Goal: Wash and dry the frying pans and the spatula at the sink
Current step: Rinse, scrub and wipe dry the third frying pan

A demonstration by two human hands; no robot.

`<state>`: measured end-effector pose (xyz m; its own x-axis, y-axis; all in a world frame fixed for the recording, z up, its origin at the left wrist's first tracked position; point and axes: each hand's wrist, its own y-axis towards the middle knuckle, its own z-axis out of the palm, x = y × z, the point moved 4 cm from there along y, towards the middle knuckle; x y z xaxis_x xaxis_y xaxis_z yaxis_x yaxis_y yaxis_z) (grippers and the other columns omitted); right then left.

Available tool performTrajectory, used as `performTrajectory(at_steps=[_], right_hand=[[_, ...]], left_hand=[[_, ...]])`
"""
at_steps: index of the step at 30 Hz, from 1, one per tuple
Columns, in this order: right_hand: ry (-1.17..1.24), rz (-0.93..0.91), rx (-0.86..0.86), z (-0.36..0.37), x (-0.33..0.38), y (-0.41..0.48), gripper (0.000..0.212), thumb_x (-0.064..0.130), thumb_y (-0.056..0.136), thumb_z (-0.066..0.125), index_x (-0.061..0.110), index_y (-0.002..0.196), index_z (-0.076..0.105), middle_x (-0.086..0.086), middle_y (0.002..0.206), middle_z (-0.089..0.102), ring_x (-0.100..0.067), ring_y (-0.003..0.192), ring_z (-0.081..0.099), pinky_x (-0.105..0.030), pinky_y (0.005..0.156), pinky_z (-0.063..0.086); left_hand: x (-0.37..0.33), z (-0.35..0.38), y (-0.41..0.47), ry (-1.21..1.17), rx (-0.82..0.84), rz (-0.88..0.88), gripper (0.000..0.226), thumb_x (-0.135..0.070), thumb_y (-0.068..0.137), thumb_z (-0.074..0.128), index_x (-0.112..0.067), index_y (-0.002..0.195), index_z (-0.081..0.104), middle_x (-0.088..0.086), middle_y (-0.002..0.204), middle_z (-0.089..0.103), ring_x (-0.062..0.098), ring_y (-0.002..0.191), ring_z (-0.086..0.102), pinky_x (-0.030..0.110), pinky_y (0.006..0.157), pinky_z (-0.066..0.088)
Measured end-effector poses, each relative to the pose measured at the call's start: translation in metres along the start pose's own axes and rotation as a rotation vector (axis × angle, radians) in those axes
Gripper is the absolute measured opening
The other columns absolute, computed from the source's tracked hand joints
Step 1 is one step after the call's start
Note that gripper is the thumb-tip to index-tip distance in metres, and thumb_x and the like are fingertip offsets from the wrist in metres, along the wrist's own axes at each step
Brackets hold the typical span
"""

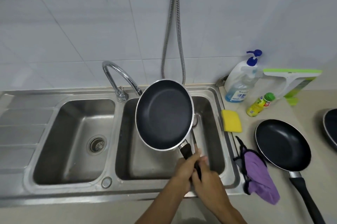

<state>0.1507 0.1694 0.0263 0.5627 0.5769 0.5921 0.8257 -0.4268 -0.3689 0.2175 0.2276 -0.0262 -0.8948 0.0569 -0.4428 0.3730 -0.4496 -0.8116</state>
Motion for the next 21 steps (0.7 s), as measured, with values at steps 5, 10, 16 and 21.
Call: performTrajectory(at_steps=[5, 10, 16, 21], right_hand=[[-0.026, -0.095, 0.337, -0.021, -0.002, 0.017, 0.032, 0.048, 0.104, 0.035, 0.030, 0.121, 0.057, 0.000, 0.103, 0.074, -0.019, 0.090, 0.069, -0.037, 0.080, 0.054], [-0.071, -0.058, -0.098, -0.110, -0.042, 0.117, 0.023, 0.046, 0.100, 0.044, 0.028, 0.107, 0.056, -0.004, 0.104, 0.073, -0.031, 0.095, 0.068, -0.044, 0.085, 0.053], [-0.375, 0.144, -0.097, -0.116, -0.096, 0.194, 0.057, 0.044, 0.096, 0.054, 0.028, 0.146, 0.035, -0.018, 0.147, 0.037, -0.049, 0.125, 0.043, -0.054, 0.101, 0.042], [-0.244, -0.024, -0.352, -0.112, -0.077, 0.181, 0.048, 0.025, 0.084, 0.071, 0.013, 0.127, 0.055, -0.021, 0.125, 0.059, -0.046, 0.109, 0.055, -0.052, 0.094, 0.047]], left_hand=[[-0.005, -0.021, -0.005, 0.098, -0.189, 0.192, 0.027, -0.021, 0.090, 0.074, -0.003, 0.070, 0.070, 0.012, 0.062, 0.066, 0.022, 0.056, 0.065, 0.029, 0.056, 0.052], [-0.003, -0.062, -0.022, 0.240, -0.247, 0.219, 0.031, -0.025, 0.091, 0.073, 0.005, 0.084, 0.071, 0.014, 0.071, 0.075, 0.015, 0.052, 0.066, 0.024, 0.051, 0.049], [0.000, -0.075, -0.054, 0.322, -0.225, 0.242, 0.047, -0.042, 0.087, 0.074, -0.010, 0.058, 0.055, 0.005, 0.046, 0.041, 0.014, 0.036, 0.036, 0.022, 0.039, 0.032], [-0.005, -0.087, -0.069, 0.333, -0.229, 0.257, 0.046, -0.031, 0.092, 0.073, -0.013, 0.062, 0.043, 0.003, 0.045, 0.038, 0.014, 0.035, 0.033, 0.021, 0.038, 0.028]])
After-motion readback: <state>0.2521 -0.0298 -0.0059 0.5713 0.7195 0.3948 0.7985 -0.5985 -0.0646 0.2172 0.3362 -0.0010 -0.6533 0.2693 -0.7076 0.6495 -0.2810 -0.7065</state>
